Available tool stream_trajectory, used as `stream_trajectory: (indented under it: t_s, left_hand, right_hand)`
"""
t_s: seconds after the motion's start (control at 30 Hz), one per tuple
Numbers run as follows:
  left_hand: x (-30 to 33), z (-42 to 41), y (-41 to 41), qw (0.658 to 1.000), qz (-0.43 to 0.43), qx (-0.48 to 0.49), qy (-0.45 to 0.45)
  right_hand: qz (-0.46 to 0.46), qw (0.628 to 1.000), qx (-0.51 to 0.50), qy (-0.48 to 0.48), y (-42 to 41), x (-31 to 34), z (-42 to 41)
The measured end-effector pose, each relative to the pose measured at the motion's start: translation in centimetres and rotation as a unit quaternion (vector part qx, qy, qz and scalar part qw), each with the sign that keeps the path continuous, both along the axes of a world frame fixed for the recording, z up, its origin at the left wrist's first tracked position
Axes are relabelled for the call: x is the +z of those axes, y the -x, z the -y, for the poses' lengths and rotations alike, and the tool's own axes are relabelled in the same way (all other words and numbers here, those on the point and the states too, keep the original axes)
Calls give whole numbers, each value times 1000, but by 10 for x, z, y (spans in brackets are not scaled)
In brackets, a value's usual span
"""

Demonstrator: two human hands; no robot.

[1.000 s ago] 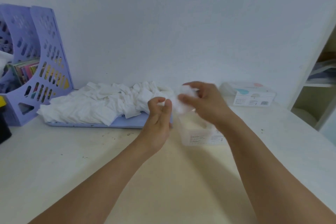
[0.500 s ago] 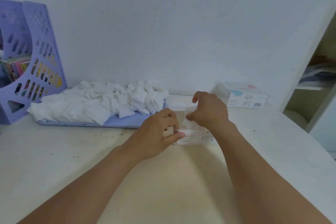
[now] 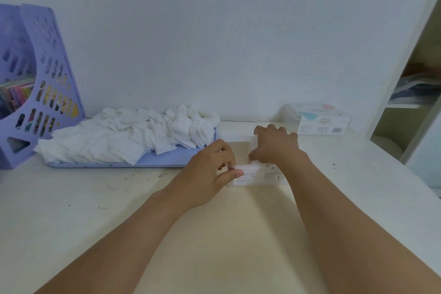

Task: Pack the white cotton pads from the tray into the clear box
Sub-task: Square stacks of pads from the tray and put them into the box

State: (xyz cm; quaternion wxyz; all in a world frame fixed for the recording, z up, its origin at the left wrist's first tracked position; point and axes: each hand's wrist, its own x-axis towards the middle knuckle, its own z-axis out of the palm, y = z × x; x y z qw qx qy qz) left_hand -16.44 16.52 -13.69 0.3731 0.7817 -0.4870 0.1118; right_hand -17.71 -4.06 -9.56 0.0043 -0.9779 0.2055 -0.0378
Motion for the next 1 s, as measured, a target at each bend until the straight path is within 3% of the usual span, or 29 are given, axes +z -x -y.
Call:
stream_trajectory:
  t_s: [0.13, 0.23, 0.3, 0.37, 0.43, 0.5, 0.57, 0.77, 1.0]
  left_hand:
    - [-1, -1, 5, 1000, -22, -12, 0]
    - [8, -6, 1, 997, -46, 25, 62]
    - [20, -19, -11, 982, -19, 110, 154]
    - [29, -46, -30, 951, 27, 236, 196]
    - [31, -82, -48, 919, 15, 350, 181]
    - [27, -120, -58, 892, -12, 427, 146]
    - [21, -146, -62, 875, -49, 469, 112]
    - [4, -149, -64, 879, -83, 469, 14]
    - [12, -164, -71, 882, -172, 421, 127]
  right_hand:
    - [3, 1000, 4, -14, 0, 4, -7]
    - [146, 986, 32, -70, 16, 22, -17]
    - [292, 946, 98, -99, 33, 33, -37]
    - [372, 889, 179, -199, 51, 40, -70]
    - [314, 872, 239, -289, 55, 35, -109]
    - [213, 887, 268, -310, 41, 20, -147]
    - [169, 899, 268, -302, 17, 7, -177]
    - [164, 911, 242, -292, -32, 3, -228]
    - [147, 952, 218, -155, -56, -20, -250]
